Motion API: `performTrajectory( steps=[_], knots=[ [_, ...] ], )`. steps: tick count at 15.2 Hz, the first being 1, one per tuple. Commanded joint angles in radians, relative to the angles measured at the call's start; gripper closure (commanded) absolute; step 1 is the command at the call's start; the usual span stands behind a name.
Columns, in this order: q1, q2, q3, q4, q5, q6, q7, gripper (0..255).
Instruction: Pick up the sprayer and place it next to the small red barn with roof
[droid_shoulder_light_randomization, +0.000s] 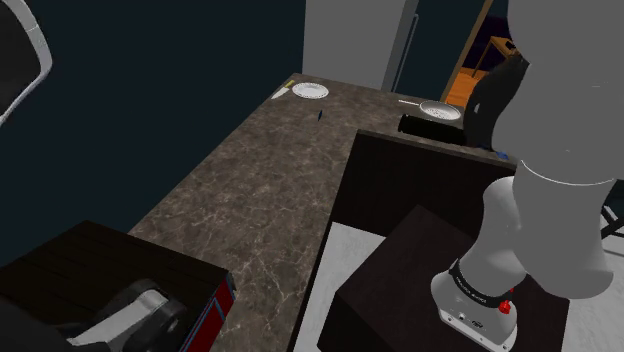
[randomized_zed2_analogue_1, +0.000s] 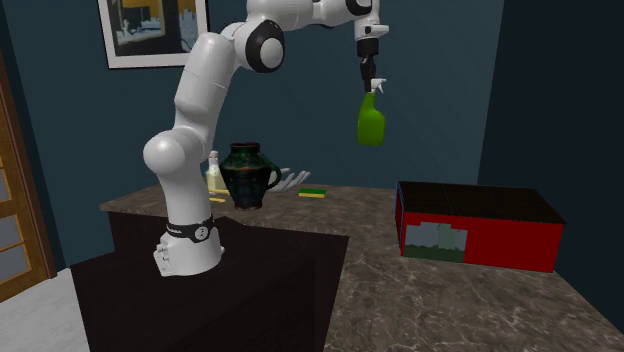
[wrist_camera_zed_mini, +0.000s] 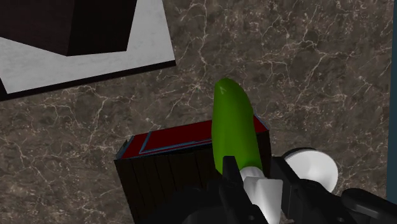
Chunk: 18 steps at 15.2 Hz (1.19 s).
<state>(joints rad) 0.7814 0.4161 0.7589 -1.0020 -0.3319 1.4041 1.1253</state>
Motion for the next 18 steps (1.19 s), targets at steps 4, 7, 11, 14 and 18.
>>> performTrajectory(
  steps=[4, 7, 11, 14, 18],
  knots=[
    [0.05, 0.048, -0.005, 0.026, -0.033, 0.013, 0.034, 255],
    [0.009, 0.015, 0.002, -0.07, -0.009, 0.076, 0.037, 255],
    [-0.031, -0.017, 0.008, -0.176, 0.014, 0.151, 0.038, 255],
    [-0.054, -0.036, 0.011, -0.244, 0.026, 0.202, 0.039, 255],
    [-0.077, -0.054, 0.012, -0.325, 0.038, 0.266, 0.04, 255]
  ],
)
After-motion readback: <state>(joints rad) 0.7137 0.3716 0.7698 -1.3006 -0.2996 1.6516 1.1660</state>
